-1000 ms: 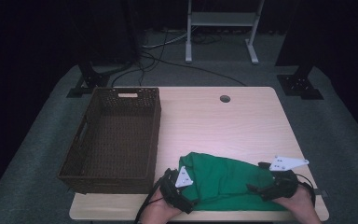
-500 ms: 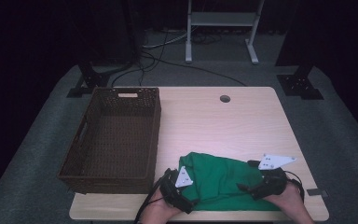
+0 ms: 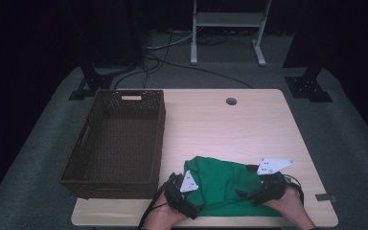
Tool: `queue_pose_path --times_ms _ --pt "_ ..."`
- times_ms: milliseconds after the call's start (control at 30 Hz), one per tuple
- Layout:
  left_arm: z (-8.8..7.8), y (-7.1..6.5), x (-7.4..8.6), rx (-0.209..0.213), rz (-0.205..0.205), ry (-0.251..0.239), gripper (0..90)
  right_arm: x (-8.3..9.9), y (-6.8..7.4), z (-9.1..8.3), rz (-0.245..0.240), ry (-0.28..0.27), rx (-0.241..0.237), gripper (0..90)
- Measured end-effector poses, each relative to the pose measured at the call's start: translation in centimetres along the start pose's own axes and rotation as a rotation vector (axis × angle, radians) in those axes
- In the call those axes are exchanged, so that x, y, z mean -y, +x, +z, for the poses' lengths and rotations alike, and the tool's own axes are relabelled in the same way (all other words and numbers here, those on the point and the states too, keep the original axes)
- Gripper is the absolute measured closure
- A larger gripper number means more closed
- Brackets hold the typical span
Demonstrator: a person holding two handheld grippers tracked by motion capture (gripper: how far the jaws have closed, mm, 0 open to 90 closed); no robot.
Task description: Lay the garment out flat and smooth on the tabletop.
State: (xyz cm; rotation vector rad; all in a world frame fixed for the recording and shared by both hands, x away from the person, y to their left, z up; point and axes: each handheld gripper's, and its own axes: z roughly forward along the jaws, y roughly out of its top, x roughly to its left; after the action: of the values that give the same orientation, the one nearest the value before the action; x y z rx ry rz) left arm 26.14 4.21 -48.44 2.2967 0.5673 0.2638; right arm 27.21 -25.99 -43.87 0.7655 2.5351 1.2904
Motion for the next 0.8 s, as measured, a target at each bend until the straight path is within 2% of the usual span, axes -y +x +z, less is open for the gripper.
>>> queue_pose_path --times_ms 567,800 --pt "0.0 0.0 0.0 0.000 0.000 0.000 0.0 -0.7 1.1 1.6 -0.045 0.011 -0.056 5.8" --pt "0.0 0.0 0.0 0.001 0.000 -0.001 0.0 -1.2 1.8 2.0 -0.067 0.003 -0.095 12.1"
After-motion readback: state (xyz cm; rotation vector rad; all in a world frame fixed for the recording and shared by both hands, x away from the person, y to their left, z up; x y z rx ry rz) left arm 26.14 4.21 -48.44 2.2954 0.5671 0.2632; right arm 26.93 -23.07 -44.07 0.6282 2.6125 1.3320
